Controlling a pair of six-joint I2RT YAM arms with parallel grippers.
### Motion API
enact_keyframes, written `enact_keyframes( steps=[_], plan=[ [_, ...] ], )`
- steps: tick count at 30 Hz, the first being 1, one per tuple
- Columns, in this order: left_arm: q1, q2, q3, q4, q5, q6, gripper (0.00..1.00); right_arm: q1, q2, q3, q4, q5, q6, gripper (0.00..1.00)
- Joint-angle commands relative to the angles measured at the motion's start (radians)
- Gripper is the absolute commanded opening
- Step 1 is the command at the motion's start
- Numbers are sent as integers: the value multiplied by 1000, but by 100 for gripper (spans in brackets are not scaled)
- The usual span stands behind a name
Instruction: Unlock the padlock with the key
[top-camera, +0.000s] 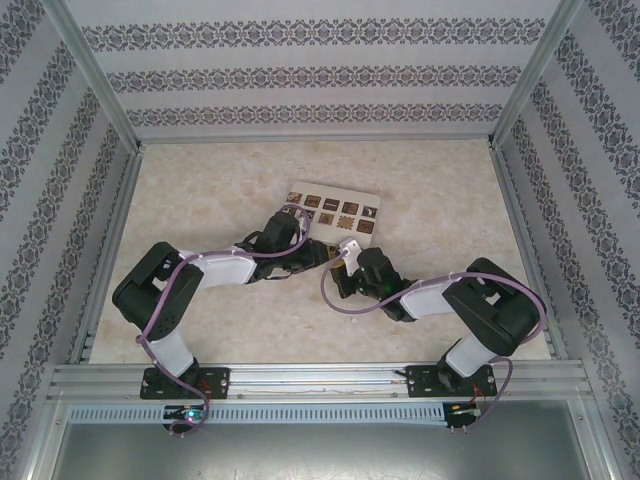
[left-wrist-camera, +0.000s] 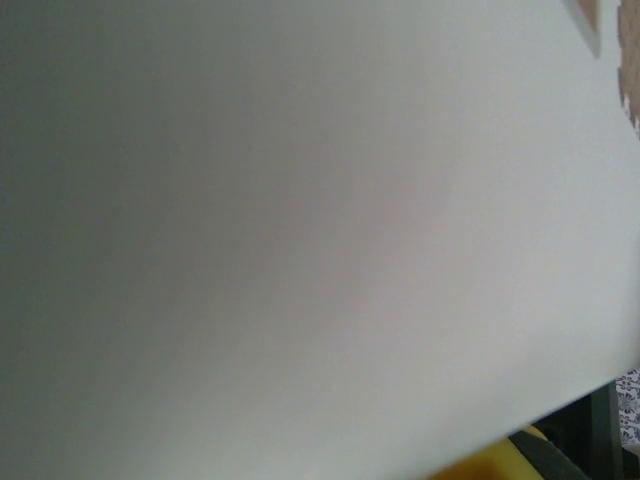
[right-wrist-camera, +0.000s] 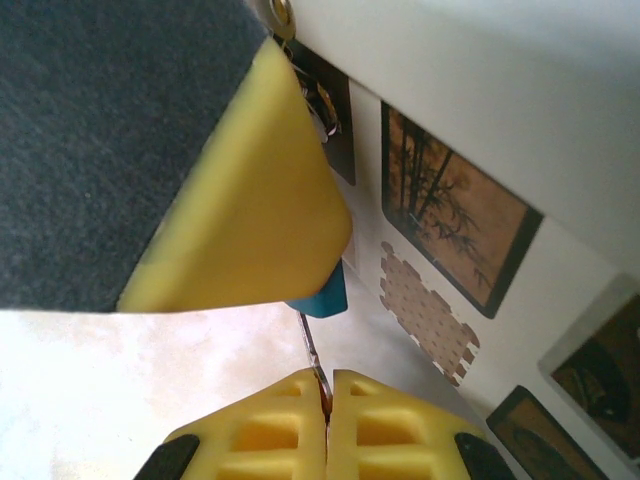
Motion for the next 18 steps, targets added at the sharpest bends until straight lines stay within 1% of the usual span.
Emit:
enact_keyframes(
  steps=[1, 6, 18],
  plan=[
    [-10, -40, 22, 59, 36, -25, 25, -10, -13, -12, 40, -2, 21, 0],
    [-10, -38, 26, 58, 35, -27, 25, -14, -33, -33, 43, 10, 27, 0],
    [-10, -37, 28, 56, 39, -27, 25, -19, -52, -39, 48, -13, 33, 0]
  ],
)
